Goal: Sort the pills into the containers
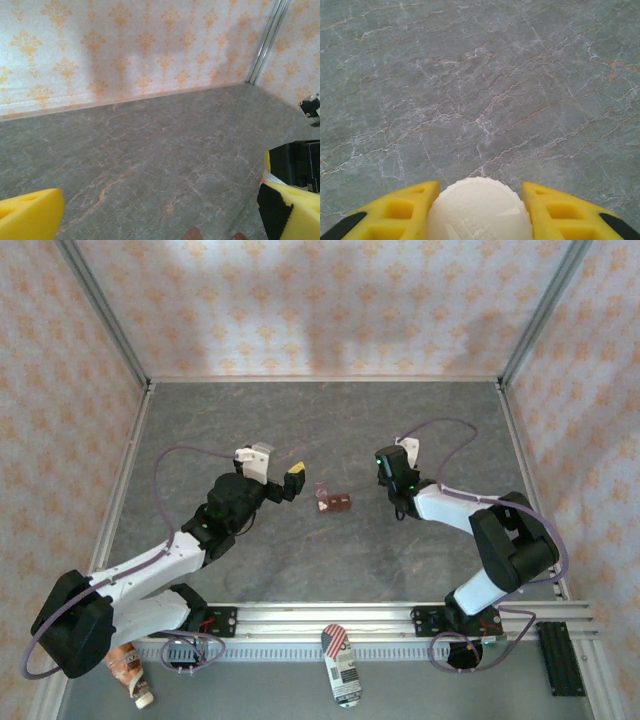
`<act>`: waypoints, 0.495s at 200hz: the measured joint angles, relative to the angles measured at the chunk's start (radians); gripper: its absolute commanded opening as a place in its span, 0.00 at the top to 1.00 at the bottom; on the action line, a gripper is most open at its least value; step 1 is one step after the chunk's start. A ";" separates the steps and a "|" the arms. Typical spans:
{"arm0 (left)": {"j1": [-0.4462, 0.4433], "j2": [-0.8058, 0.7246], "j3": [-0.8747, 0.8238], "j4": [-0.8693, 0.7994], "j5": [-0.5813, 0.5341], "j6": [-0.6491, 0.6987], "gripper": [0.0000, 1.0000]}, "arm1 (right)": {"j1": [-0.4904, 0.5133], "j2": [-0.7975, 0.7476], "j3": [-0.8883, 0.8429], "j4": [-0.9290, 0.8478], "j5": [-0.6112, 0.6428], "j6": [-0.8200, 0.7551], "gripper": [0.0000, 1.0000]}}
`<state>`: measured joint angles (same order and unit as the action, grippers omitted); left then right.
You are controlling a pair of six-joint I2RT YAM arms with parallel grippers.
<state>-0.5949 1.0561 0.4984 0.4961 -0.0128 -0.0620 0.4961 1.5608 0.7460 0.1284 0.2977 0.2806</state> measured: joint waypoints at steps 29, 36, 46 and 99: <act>0.000 0.007 0.000 0.000 0.000 0.000 0.00 | 0.000 0.000 -0.008 0.008 0.000 0.023 0.41; 0.000 0.012 0.000 0.000 0.000 0.000 0.00 | 0.000 0.000 -0.010 0.007 -0.001 0.026 0.39; 0.000 0.020 0.000 0.001 0.000 0.000 0.00 | 0.000 0.000 -0.012 0.006 -0.002 0.025 0.38; 0.000 0.061 0.042 -0.010 -0.003 0.009 0.00 | 0.000 -0.068 -0.008 -0.067 -0.018 0.033 0.28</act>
<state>-0.5949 1.1172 0.5400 0.4858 -0.0158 -0.0532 0.4961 1.4925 0.7376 0.0616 0.2798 0.3134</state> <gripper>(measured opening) 0.998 0.712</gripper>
